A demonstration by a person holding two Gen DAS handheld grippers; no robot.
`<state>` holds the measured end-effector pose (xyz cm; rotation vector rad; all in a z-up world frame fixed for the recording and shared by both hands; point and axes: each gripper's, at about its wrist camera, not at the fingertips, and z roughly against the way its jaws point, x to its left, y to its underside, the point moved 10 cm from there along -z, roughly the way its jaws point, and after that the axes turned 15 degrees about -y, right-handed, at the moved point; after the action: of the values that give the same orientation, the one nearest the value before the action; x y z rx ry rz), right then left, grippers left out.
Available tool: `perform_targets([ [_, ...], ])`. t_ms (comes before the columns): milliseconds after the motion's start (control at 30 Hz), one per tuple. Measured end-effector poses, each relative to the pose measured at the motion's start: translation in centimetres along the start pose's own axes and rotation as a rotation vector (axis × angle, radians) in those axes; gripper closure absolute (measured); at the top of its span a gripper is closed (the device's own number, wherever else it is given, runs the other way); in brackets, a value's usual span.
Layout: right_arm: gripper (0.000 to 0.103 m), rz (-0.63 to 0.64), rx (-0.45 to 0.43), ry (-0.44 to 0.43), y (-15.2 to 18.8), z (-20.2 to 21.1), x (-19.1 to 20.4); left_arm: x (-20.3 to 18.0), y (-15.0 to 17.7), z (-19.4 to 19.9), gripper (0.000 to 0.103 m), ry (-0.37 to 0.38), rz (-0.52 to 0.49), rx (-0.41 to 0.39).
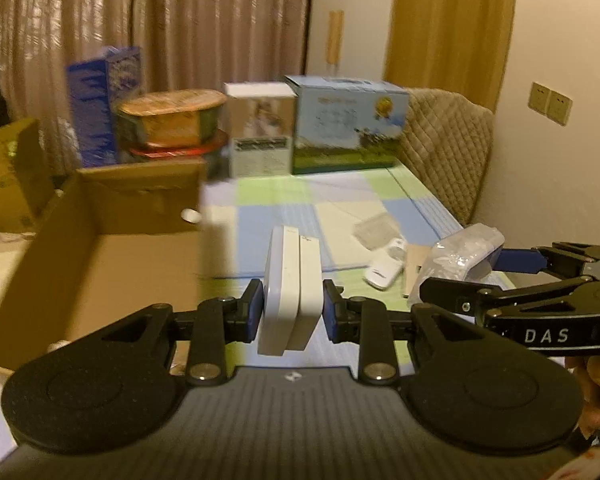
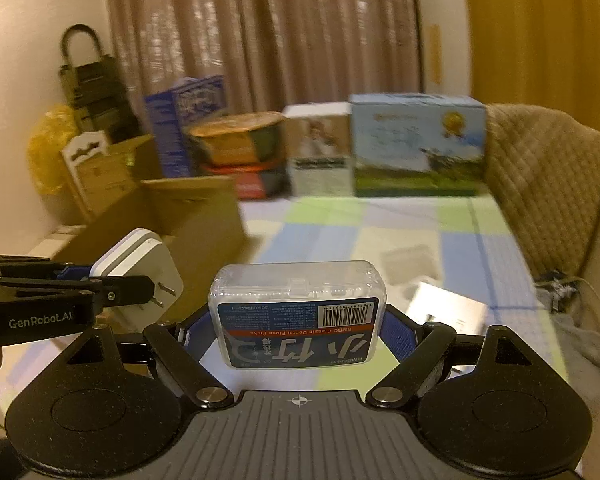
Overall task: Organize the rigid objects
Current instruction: 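Carry the white charger and toothpick box with both tools over the cardboard box, then open the left tool dropping the charger while the right tool releases the toothpick box into the box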
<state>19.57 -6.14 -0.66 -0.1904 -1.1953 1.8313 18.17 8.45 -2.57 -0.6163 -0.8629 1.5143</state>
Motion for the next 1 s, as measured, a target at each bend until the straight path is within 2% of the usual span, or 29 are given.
perform_targets([
  [267, 0.021, 0.067, 0.02, -0.098, -2.3, -3.5, 7.5, 8.1, -1.1, 2.0, 0.077, -0.095, 0.031, -0.006],
  [533, 0.021, 0.111, 0.073, -0.178, -3.2, -8.4, 13.2, 15.5, 0.3, 1.4, 0.077, -0.12, 0.079, 0.044],
  [733, 0.021, 0.122, 0.108, -0.202, -2.9, -11.5, 14.8, 19.6, 0.7, -0.2, 0.077, -0.15, 0.091, 0.059],
  [1000, 0.021, 0.12, 0.151, -0.203, -2.0, -15.2, 15.0, 20.6, 0.8, -3.7, 0.077, -0.137, 0.063, 0.082],
])
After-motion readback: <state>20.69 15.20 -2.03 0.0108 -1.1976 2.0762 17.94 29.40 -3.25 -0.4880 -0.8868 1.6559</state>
